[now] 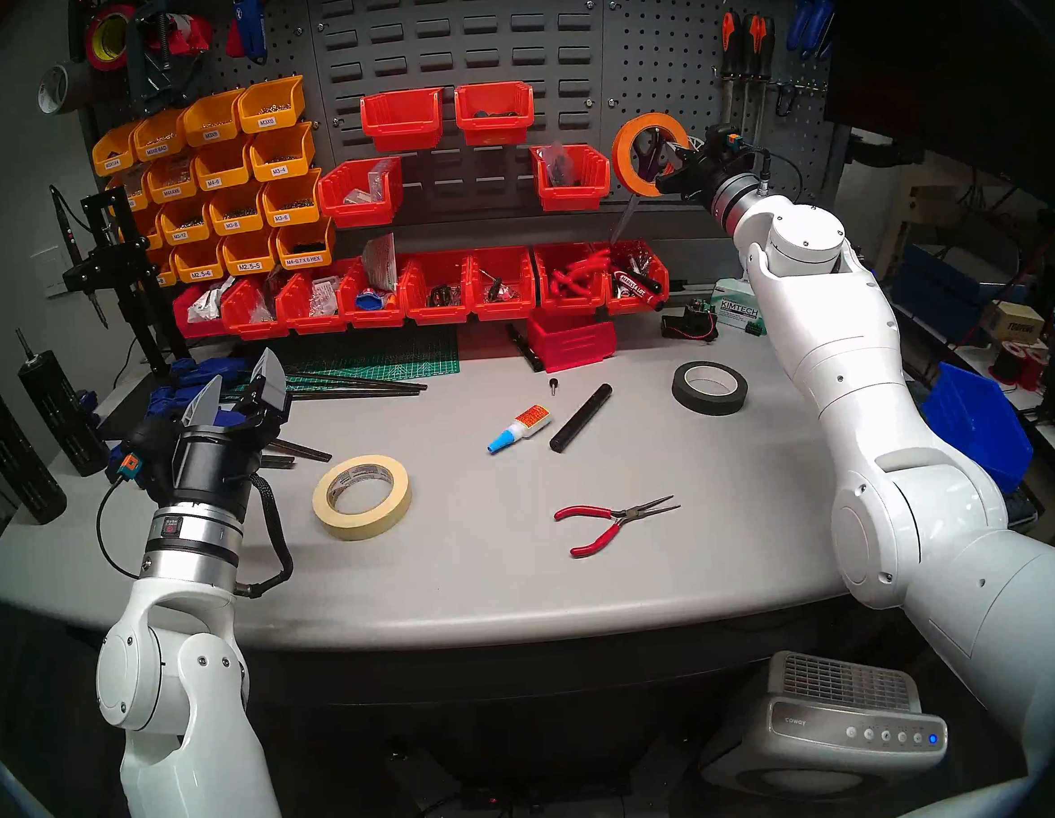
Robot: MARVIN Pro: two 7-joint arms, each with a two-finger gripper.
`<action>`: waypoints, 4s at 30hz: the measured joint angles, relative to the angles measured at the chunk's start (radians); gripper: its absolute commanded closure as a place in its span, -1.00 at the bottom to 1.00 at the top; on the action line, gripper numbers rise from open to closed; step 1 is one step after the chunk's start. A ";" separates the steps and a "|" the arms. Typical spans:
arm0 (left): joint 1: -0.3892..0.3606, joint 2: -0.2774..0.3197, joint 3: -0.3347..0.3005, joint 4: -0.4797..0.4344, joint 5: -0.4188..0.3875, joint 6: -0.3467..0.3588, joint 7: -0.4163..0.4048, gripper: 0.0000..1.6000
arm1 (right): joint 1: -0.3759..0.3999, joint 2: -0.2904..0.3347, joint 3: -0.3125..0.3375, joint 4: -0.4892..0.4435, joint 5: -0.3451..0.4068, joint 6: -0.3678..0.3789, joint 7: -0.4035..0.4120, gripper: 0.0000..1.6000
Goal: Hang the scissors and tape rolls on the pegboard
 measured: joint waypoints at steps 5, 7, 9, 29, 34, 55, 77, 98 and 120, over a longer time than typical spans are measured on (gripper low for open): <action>0.000 -0.001 -0.003 0.001 -0.001 0.000 -0.001 -1.00 | 0.030 -0.007 -0.004 0.049 -0.017 -0.011 -0.005 1.00; 0.000 -0.002 -0.004 0.002 -0.001 0.000 -0.001 -1.00 | 0.043 -0.010 -0.006 0.071 -0.024 -0.018 -0.006 1.00; 0.000 -0.002 -0.004 0.002 -0.002 0.000 -0.002 -1.00 | 0.057 -0.012 -0.009 0.094 -0.031 -0.027 -0.006 0.88; 0.000 -0.008 0.003 0.003 -0.003 -0.001 -0.011 -1.00 | 0.114 -0.018 -0.030 0.201 -0.056 -0.144 0.033 -0.96; 0.000 -0.009 0.007 0.006 -0.003 -0.001 -0.012 -1.00 | 0.098 -0.012 -0.019 0.160 -0.043 -0.167 0.054 -0.98; -0.002 -0.003 0.039 0.014 0.008 -0.004 -0.013 -1.00 | -0.075 0.044 0.034 -0.061 -0.015 -0.080 0.093 -1.00; -0.002 0.006 0.057 0.010 0.019 -0.001 -0.011 -1.00 | -0.237 0.069 0.073 -0.290 0.054 -0.058 0.186 -1.00; -0.002 0.021 0.103 0.011 0.032 0.006 -0.013 -1.00 | -0.445 0.053 0.092 -0.512 0.153 -0.080 0.302 -1.00; -0.001 0.040 0.131 0.011 0.044 0.013 -0.015 -1.00 | -0.691 0.006 0.122 -0.768 0.207 -0.079 0.310 -1.00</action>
